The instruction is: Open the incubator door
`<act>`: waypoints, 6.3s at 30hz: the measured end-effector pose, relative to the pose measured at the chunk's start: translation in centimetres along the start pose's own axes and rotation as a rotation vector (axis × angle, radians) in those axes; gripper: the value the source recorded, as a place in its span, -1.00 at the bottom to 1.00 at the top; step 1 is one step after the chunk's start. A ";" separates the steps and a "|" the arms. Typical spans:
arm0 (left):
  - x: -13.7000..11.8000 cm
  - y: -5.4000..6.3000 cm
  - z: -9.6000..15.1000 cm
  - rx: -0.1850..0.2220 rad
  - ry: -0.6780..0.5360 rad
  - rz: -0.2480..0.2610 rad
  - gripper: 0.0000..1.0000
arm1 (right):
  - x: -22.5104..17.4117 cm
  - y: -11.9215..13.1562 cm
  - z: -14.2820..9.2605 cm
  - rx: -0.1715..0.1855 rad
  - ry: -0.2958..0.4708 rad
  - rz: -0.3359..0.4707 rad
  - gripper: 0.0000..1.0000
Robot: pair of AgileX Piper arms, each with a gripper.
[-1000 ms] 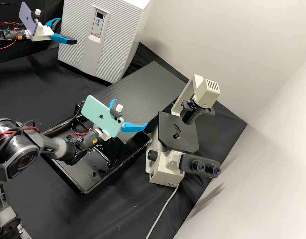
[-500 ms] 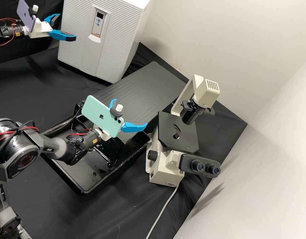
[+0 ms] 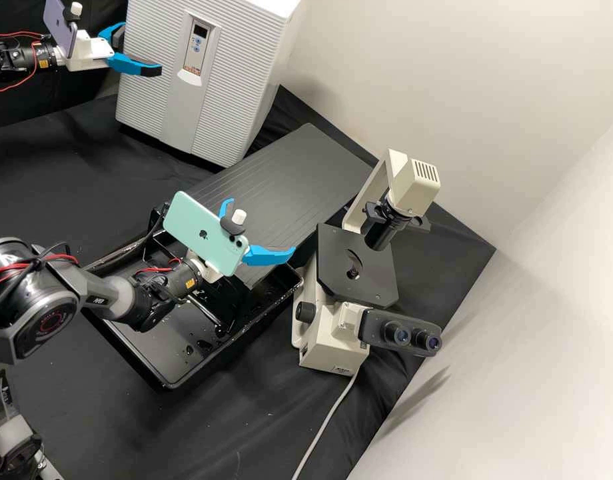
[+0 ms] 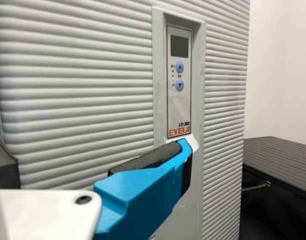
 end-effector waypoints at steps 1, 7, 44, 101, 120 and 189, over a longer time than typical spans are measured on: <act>0.1 -0.2 0.0 -0.006 -0.003 -0.004 1.00 | 0.0 0.0 0.0 0.000 0.000 0.000 1.00; 0.4 -0.6 -0.2 -0.052 -0.011 0.001 1.00 | 0.0 0.0 0.0 0.000 0.000 0.000 1.00; 0.0 -0.4 0.4 -0.086 0.007 -0.012 1.00 | 0.0 0.0 0.0 0.000 0.000 0.000 1.00; -0.3 -0.5 0.4 -0.154 0.060 0.010 -1.00 | 0.0 0.0 0.0 0.000 0.000 0.000 1.00; -0.6 -0.4 0.3 -0.165 0.093 0.014 1.00 | 0.0 0.0 0.0 0.000 0.000 0.000 1.00; -1.4 -1.3 1.9 -0.138 0.065 -0.028 -1.00 | 0.0 0.0 0.0 0.000 0.000 0.000 1.00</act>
